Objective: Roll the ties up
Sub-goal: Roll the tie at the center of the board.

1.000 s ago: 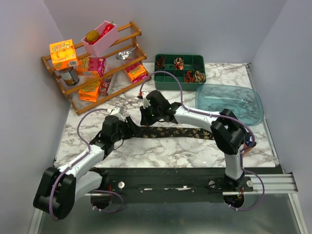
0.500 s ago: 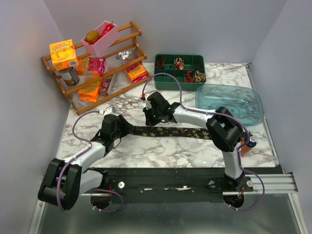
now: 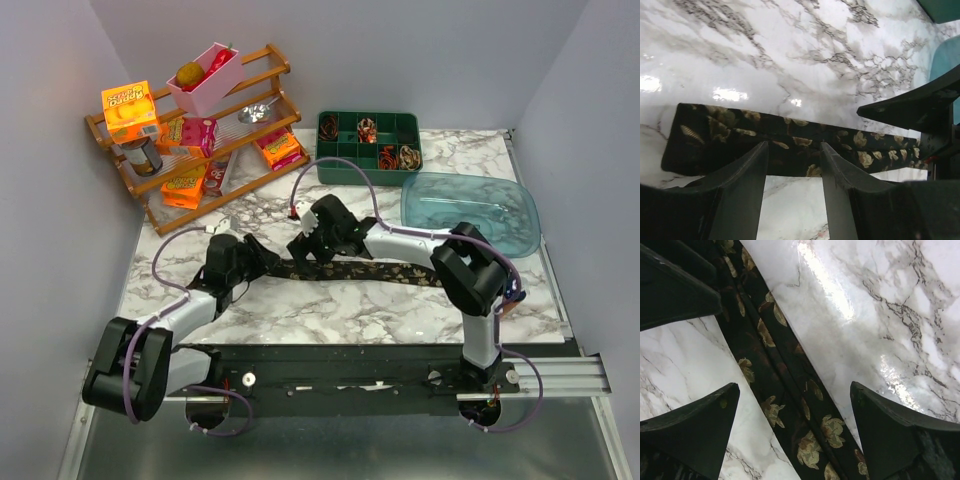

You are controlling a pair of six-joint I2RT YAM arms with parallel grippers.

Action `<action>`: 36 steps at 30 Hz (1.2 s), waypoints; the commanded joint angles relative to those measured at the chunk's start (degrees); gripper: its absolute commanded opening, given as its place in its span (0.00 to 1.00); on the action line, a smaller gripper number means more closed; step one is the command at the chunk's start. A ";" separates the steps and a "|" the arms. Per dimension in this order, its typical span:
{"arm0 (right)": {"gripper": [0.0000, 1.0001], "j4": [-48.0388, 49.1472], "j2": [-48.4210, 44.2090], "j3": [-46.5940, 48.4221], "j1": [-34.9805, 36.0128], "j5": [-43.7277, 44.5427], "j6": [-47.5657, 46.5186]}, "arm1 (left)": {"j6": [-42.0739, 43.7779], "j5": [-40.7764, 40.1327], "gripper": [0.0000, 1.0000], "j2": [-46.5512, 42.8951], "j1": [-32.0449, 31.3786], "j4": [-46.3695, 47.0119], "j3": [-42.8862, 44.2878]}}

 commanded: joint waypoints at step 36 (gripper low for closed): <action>0.45 -1.75 6.34 0.98 5.76 12.04 -9.60 | 2.95 16.31 0.61 1.62 8.63 -3.10 10.34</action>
